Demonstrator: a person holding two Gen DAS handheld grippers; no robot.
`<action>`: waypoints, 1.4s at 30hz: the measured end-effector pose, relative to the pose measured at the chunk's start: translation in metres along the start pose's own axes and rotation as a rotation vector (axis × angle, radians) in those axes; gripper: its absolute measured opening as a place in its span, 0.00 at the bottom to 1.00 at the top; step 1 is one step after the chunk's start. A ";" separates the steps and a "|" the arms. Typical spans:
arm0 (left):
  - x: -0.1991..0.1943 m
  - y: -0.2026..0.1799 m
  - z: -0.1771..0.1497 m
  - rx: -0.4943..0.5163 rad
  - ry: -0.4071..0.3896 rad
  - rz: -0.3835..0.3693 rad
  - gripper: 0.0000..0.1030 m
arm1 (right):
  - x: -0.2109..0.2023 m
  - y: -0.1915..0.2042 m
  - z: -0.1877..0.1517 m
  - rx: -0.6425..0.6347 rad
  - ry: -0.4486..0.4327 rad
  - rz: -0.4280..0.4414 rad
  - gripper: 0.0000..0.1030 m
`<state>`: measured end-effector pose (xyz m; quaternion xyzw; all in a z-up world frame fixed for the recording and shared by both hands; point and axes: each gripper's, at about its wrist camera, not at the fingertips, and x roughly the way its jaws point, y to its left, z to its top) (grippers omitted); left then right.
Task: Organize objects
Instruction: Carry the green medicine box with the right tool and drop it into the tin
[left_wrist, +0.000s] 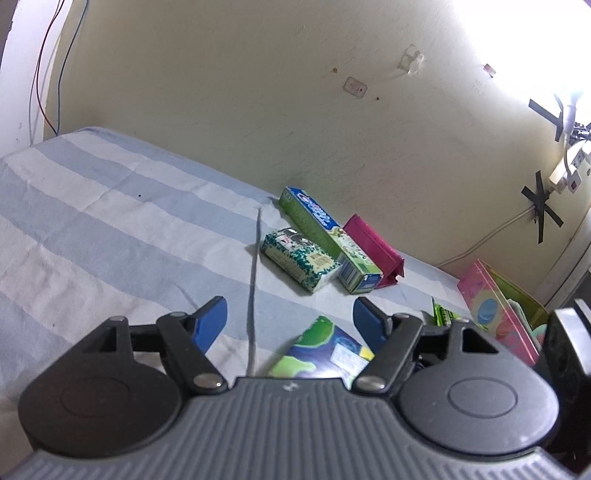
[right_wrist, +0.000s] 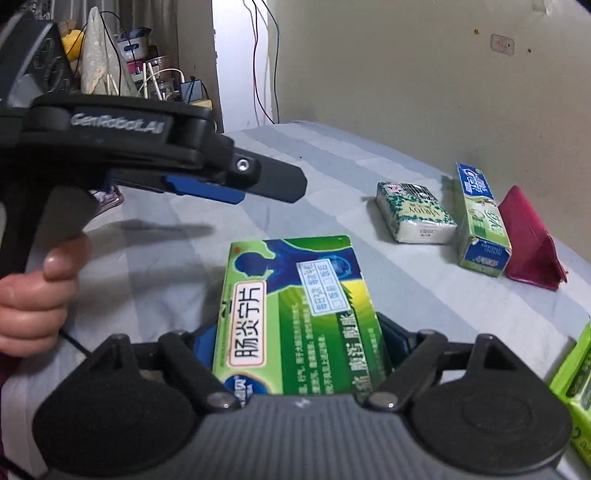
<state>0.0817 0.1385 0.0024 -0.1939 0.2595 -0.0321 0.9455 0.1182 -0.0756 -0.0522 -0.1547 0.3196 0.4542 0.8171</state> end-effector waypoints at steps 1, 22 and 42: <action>0.000 0.000 0.000 0.001 0.001 0.003 0.75 | -0.004 0.006 -0.004 0.002 0.001 0.000 0.81; 0.024 -0.058 -0.034 0.258 0.247 -0.311 0.73 | -0.170 0.005 -0.139 0.241 0.000 -0.333 0.98; 0.013 -0.203 -0.037 0.490 0.280 -0.480 0.54 | -0.239 -0.014 -0.147 0.357 -0.389 -0.375 0.55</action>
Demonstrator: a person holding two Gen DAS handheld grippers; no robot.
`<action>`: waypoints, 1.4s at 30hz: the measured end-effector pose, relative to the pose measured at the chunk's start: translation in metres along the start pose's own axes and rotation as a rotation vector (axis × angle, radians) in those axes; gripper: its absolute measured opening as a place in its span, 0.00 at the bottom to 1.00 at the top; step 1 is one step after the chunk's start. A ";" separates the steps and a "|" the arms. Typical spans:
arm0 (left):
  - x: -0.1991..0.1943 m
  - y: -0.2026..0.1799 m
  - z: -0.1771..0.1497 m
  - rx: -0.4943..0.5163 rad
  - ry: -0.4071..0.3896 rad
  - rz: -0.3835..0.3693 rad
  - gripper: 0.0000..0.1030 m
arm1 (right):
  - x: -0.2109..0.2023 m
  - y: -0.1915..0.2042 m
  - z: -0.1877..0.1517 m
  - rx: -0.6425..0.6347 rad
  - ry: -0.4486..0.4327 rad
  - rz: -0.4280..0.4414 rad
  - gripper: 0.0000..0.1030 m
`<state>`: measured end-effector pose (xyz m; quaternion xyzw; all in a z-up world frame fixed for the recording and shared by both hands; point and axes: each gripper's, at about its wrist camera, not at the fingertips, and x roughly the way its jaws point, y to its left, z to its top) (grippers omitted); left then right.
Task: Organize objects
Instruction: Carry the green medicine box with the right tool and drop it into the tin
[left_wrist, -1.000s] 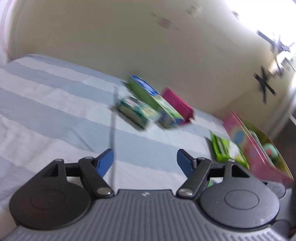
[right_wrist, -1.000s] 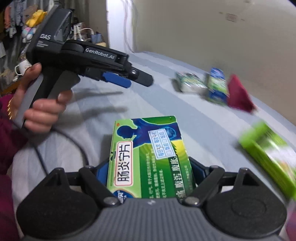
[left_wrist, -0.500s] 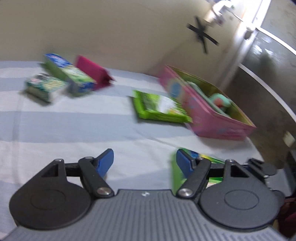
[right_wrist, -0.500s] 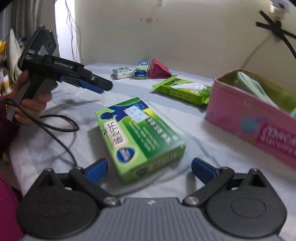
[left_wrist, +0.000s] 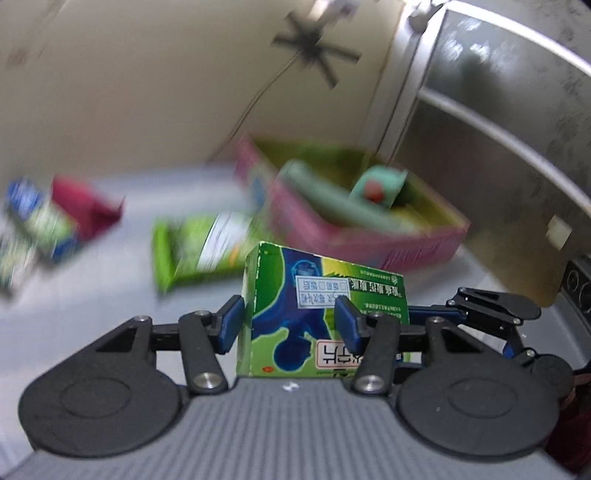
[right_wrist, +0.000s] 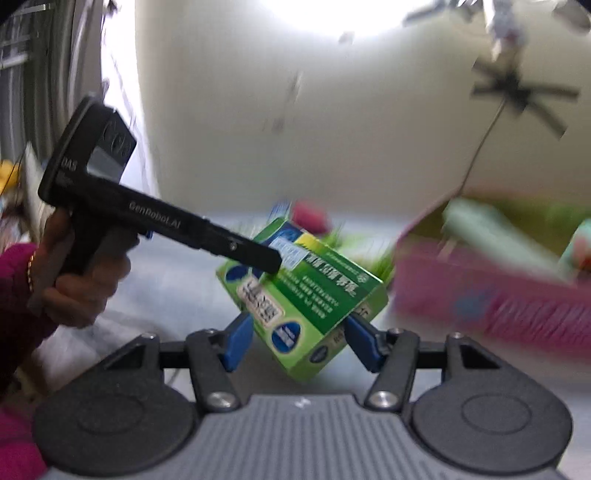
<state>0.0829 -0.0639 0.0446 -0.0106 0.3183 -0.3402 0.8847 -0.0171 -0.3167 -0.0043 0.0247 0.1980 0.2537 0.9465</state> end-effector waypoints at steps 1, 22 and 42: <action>0.005 -0.008 0.014 0.017 -0.014 -0.007 0.54 | -0.005 -0.010 0.009 -0.001 -0.034 -0.036 0.55; 0.211 -0.102 0.105 0.163 0.034 0.108 0.60 | 0.031 -0.181 0.055 0.095 0.101 -0.513 0.73; 0.137 -0.115 0.071 0.226 0.008 0.236 0.63 | -0.030 -0.139 0.053 0.241 -0.055 -0.501 0.73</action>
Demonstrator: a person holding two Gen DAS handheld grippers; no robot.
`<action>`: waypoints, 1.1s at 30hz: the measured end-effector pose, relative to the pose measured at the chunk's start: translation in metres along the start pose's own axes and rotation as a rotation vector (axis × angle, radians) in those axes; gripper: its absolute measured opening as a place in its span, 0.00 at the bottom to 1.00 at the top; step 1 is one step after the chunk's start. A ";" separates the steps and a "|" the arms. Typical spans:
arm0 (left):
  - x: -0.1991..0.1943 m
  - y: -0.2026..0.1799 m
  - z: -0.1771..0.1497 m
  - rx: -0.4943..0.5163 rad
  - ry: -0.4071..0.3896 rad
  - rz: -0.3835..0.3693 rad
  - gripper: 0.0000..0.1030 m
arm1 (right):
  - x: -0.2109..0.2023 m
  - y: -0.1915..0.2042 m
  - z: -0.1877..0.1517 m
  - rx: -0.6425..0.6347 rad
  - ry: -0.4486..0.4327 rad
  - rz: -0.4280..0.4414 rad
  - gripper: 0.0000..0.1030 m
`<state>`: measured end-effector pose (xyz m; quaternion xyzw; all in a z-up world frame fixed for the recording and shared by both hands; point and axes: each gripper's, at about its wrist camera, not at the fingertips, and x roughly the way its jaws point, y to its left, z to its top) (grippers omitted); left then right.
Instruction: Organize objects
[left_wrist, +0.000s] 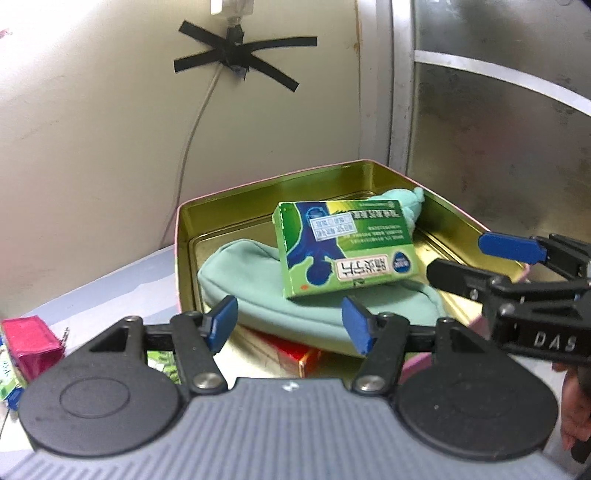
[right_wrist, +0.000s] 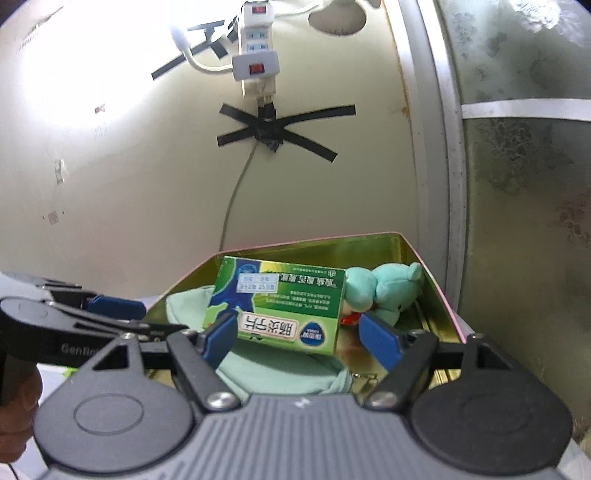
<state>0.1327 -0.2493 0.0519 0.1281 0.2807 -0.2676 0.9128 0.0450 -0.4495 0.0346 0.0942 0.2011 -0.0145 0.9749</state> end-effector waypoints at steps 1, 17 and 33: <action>-0.005 0.000 -0.002 0.003 -0.004 0.000 0.64 | -0.006 0.001 0.000 0.008 -0.006 -0.001 0.73; -0.072 0.013 -0.055 0.005 0.002 0.024 0.65 | -0.063 0.040 -0.037 0.152 -0.018 0.059 0.73; -0.087 0.081 -0.106 -0.071 0.041 0.114 0.66 | -0.044 0.120 -0.049 0.030 0.081 0.140 0.73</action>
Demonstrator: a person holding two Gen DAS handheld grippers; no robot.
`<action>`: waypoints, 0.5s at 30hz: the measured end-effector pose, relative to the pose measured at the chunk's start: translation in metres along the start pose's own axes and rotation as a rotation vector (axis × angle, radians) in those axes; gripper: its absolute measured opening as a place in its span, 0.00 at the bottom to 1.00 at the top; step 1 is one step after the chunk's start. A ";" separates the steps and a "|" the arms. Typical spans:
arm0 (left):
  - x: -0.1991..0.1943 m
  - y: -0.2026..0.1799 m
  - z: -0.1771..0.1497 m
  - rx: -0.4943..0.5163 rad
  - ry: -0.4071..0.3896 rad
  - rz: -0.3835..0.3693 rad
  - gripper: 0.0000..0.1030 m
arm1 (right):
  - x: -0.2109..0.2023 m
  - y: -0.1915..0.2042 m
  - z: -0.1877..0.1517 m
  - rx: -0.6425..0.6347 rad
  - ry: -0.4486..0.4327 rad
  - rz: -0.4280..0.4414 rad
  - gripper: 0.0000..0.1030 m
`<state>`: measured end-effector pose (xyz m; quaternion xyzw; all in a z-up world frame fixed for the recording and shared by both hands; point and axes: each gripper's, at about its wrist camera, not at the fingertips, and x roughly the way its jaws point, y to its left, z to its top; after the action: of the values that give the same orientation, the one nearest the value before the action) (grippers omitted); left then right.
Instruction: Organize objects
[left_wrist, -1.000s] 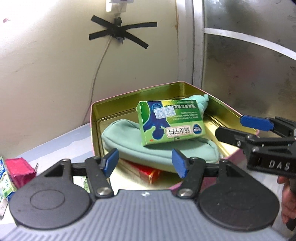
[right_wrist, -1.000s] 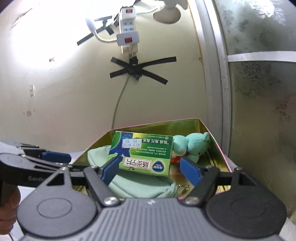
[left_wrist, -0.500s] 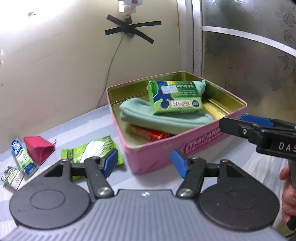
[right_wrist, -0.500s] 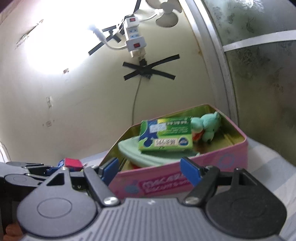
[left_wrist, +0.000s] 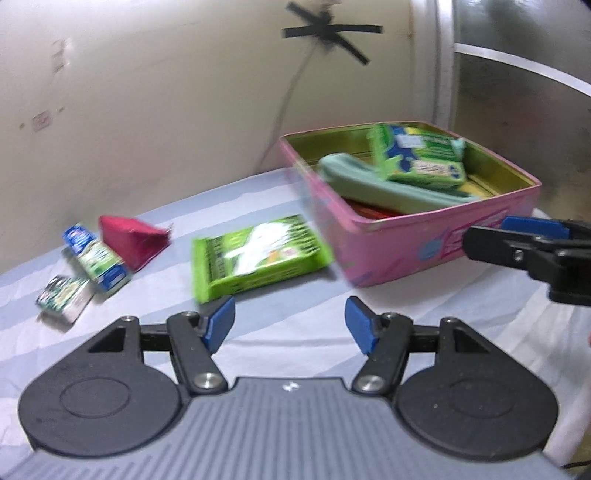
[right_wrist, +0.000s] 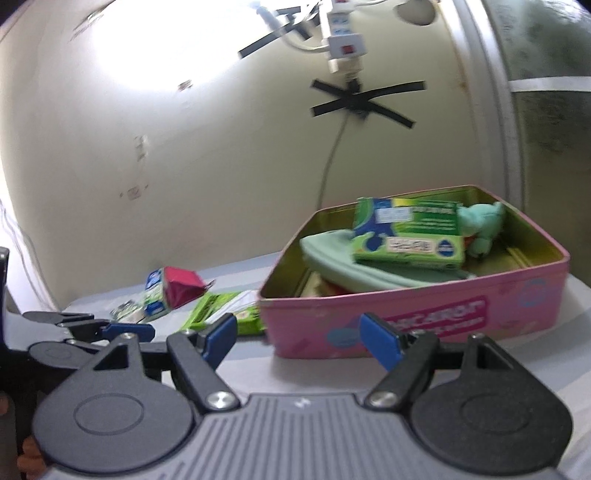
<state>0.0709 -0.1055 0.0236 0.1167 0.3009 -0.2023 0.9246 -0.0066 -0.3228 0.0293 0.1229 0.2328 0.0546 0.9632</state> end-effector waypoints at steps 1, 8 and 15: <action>0.000 0.006 -0.002 -0.006 0.002 0.008 0.66 | 0.003 0.006 0.000 -0.004 0.007 0.010 0.73; 0.004 0.054 -0.016 -0.047 0.012 0.071 0.67 | 0.027 0.049 0.000 -0.080 0.050 0.069 0.73; 0.008 0.105 -0.035 -0.101 0.026 0.131 0.70 | 0.055 0.089 -0.005 -0.153 0.099 0.118 0.73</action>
<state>0.1059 -0.0027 0.0011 0.0918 0.3144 -0.1246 0.9366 0.0358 -0.2270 0.0239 0.0597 0.2677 0.1349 0.9521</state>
